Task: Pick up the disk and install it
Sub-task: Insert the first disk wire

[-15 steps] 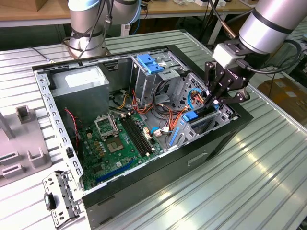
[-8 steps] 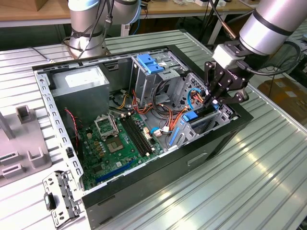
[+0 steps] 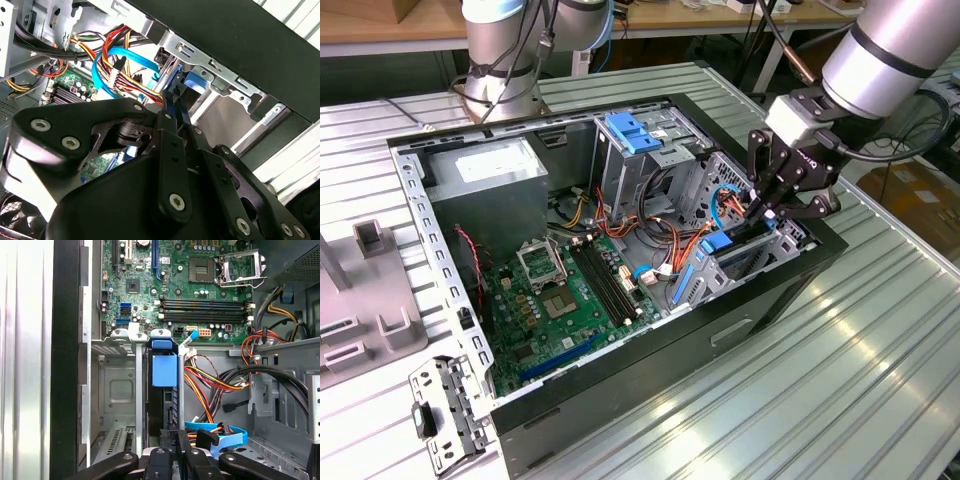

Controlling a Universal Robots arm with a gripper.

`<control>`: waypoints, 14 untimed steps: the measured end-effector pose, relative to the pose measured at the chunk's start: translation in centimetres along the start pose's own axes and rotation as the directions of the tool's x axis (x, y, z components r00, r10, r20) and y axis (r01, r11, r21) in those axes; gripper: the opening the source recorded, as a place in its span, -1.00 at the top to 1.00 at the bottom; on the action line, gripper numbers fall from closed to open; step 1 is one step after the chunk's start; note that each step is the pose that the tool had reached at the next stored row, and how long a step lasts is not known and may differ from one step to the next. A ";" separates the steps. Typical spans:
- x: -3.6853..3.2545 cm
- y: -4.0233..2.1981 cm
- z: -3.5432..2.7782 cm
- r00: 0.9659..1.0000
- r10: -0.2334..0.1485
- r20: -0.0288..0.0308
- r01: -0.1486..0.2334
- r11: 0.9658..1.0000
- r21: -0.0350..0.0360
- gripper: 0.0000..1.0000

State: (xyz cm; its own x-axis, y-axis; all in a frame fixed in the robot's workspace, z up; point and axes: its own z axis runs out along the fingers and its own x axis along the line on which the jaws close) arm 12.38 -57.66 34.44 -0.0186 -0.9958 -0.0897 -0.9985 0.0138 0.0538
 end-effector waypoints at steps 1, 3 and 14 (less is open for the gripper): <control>0.01 0.00 0.04 1.000 0.000 0.001 0.000 1.000 0.000 0.66; 0.04 -0.01 0.13 1.000 0.000 0.002 0.000 1.000 0.000 0.66; 0.22 -0.03 0.40 1.000 0.000 0.004 0.000 1.000 -0.001 0.66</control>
State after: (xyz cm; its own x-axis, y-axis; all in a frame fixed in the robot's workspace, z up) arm 12.38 -57.84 34.02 -0.0187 -0.9954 -0.0941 -0.9984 0.0136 0.0543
